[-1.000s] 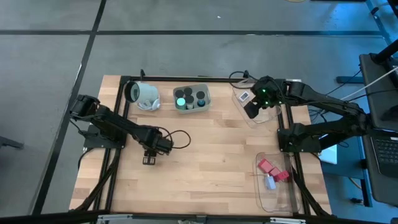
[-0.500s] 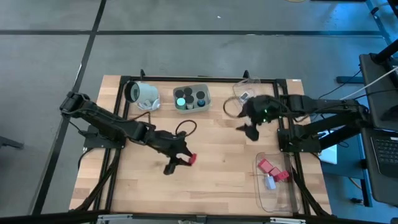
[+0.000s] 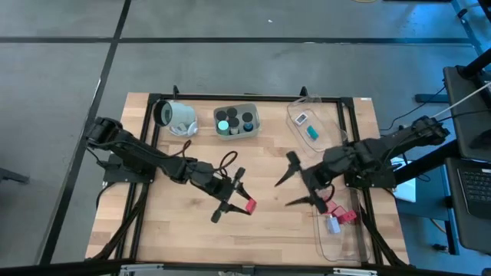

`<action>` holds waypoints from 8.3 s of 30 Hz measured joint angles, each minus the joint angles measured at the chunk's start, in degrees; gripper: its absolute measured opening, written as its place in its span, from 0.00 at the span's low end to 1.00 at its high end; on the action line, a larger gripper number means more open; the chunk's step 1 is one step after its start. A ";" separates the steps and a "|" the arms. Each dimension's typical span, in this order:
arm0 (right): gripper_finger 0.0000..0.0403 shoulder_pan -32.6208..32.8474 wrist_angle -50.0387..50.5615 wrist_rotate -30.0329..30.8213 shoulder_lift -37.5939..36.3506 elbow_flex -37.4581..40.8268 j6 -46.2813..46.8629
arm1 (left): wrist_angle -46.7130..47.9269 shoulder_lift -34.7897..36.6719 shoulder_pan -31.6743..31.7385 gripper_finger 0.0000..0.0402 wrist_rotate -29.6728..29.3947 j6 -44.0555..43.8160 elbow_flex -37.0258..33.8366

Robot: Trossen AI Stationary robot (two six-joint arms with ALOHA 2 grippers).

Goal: Pick & Place Office items
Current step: Put the red digital clock into the top transparent bin

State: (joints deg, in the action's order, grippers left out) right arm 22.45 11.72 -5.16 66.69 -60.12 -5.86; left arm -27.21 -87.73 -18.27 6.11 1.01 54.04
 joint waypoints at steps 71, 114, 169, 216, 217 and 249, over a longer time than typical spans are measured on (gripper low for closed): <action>0.74 -2.49 -21.58 -7.45 14.03 0.01 3.92 | -13.72 -5.72 5.71 0.37 23.09 7.70 0.00; 0.63 -5.11 -27.12 -12.47 17.93 0.02 5.39 | -12.82 -5.76 7.92 0.37 26.03 7.70 0.00; 0.63 3.67 -15.80 10.04 10.32 0.00 15.66 | -22.71 -3.42 0.60 0.37 -0.60 22.70 0.02; 0.30 2.65 -30.18 12.93 10.74 0.00 29.10 | -28.25 -3.56 3.53 0.37 1.45 56.41 2.91; 0.26 2.66 -30.22 12.83 10.74 0.00 29.02 | -28.29 -3.56 3.62 0.37 1.85 56.77 2.91; 0.17 2.64 -29.33 11.59 10.06 0.04 27.73 | -25.46 -3.56 4.67 0.53 -11.68 55.72 2.93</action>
State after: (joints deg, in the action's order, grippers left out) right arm 25.09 -17.61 6.43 76.75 -60.08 21.87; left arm -52.67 -91.29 -13.60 -5.56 56.73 56.97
